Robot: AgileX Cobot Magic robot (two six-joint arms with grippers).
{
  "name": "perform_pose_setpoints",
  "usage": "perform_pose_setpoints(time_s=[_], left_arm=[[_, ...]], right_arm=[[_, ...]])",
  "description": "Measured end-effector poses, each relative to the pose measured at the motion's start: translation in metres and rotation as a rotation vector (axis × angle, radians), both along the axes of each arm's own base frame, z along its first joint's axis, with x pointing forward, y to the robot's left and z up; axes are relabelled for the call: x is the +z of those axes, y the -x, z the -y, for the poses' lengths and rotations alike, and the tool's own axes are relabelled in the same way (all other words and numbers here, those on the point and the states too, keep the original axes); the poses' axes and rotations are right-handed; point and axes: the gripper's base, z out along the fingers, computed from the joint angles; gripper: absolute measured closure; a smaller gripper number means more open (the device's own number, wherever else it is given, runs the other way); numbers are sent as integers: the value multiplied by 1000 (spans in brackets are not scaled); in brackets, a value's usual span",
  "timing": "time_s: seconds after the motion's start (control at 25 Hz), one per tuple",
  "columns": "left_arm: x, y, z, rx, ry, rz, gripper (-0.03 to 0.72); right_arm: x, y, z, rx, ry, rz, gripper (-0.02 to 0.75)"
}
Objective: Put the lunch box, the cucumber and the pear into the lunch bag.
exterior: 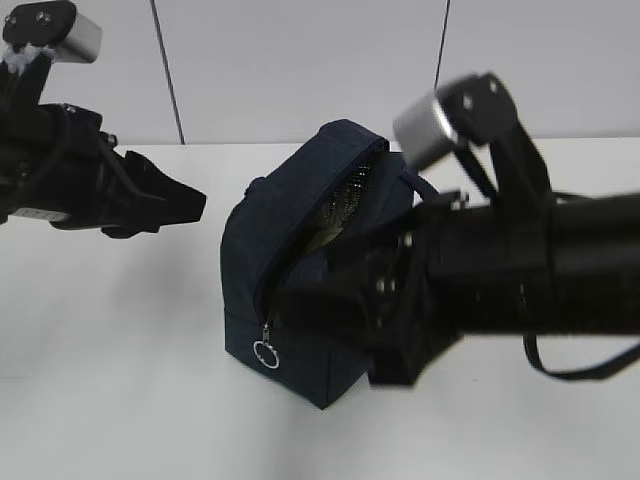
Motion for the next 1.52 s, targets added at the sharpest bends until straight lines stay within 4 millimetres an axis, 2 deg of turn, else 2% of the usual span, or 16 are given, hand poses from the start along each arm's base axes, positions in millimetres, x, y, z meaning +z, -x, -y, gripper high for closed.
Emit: perform_pose_setpoints(time_s=[0.16,0.48,1.08,1.2,1.32,1.52], left_arm=[[-3,6,-5,23,-7,28,430],[-2,7,-4,20,3,26,431],[0,7,-3,50,63,5,431],[0,7,-3,51,63,5,431],[0,7,-3,51,63,5,431],[0,7,-3,51,63,5,431]], right_arm=[[-31,20,-4,70,93,-3,321],[-76,12,-12,76,208,-128,346],[-77,18,-17,127,162,-184,347],[-84,25,-19,117,286,-220,353],[-93,30,-20,15,440,-175,361],[-100,47,-30,-120,419,-39,365]])
